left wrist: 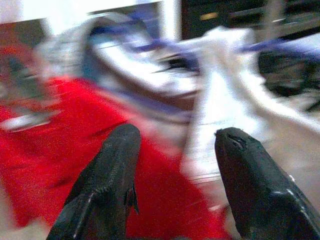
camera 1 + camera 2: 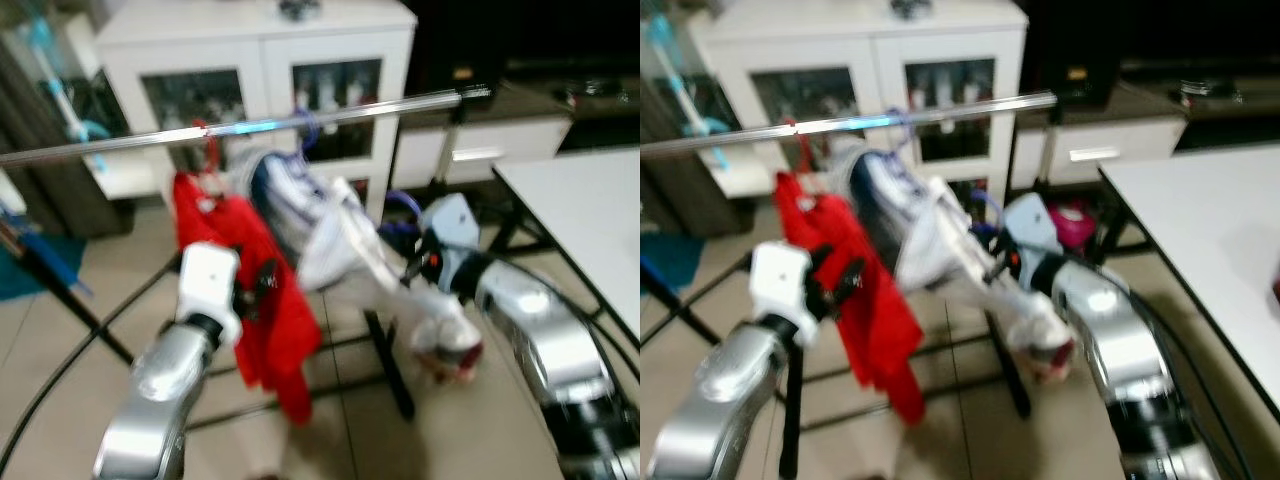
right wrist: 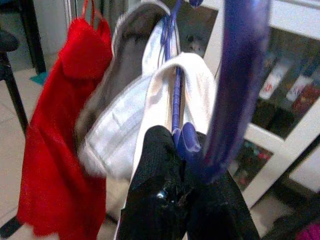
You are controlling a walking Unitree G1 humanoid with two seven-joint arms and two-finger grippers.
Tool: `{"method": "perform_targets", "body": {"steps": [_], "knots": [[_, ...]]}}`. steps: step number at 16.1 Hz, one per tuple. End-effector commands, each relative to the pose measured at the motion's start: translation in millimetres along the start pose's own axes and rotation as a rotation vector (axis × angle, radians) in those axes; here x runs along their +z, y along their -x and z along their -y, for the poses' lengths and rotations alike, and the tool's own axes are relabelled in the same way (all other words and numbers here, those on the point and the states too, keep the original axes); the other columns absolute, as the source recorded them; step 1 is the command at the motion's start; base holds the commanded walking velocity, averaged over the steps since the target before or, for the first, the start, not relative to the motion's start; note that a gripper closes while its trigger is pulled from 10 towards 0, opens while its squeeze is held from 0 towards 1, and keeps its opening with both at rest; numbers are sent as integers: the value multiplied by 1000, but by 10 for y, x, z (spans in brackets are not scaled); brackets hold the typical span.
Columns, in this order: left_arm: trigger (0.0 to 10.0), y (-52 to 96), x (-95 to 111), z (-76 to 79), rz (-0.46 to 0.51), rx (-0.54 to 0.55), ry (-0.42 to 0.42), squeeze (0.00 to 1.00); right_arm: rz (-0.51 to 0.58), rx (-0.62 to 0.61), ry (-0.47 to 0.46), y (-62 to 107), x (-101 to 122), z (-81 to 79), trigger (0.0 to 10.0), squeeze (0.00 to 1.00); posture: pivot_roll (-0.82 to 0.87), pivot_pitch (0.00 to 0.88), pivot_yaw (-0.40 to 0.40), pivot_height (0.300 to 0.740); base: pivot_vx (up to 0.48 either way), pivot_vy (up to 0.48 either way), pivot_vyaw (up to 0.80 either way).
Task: Hang hanger
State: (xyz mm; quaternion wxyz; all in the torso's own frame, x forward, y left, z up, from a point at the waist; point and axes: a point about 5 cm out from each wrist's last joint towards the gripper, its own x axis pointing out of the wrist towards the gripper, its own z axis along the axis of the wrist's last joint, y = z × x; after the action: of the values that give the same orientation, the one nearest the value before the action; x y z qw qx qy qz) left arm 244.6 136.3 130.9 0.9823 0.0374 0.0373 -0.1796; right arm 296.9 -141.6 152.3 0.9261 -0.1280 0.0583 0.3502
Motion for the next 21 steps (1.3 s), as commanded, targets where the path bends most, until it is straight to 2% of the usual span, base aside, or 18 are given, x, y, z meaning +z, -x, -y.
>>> {"method": "perform_targets", "body": {"steps": [1,2,3,4,5,6,8,11,12,14,16,19,21], "knots": [[10000,32,-4,-19,-11,-4,-24,0,46,52,19,-38,139,-94,10000,0,-74,0,31,740,0,0,0],[10000,38,3,-22,-8,-3,-25,0,63,58,8,-78,200,-149,10000,0,-73,0,28,740,0,0,0],[10000,38,11,-24,-5,-3,-27,0,82,106,3,-111,250,-281,10000,0,-72,0,27,740,0,0,0],[10000,38,15,-25,-3,-4,-30,0,90,128,2,-122,263,-348,10000,0,-69,0,26,740,0,0,0],[10000,36,34,-20,3,-11,-38,0,105,190,-1,-137,281,-510,10000,0,-68,0,26,740,0,0,0],[10000,36,45,-18,8,-14,-39,0,111,223,-4,-141,283,-587,10000,0,-67,0,26,740,0,0,0],[10000,37,67,-27,17,-14,-38,0,100,205,14,-163,259,-600,10000,0,-64,0,26,740,0,0,0],[10000,50,79,-47,22,-15,-41,0,7,-123,14,-233,170,-171,10000,0,-62,0,29,740,0,0,0],[10000,51,80,-47,22,-15,-41,0,-1,-157,15,-234,164,-124,10000,0,-62,0,29,740,0,0,0],[10000,56,85,-46,21,-18,-45,0,-68,-368,39,-233,106,175,10000,0,-56,0,31,740,0,0,0],[10000,66,80,-56,15,-10,-47,0,-106,-463,54,-258,64,313,10000,0,-50,0,31,740,0,0,0],[10000,75,82,-80,10,6,-44,0,-76,-476,24,-384,111,321,10000,0,-43,0,35,740,0,0,0],[10000,73,112,-97,17,12,-44,0,-60,-482,52,-531,196,344,10000,0,-30,0,34,740,0,0,0]]}}
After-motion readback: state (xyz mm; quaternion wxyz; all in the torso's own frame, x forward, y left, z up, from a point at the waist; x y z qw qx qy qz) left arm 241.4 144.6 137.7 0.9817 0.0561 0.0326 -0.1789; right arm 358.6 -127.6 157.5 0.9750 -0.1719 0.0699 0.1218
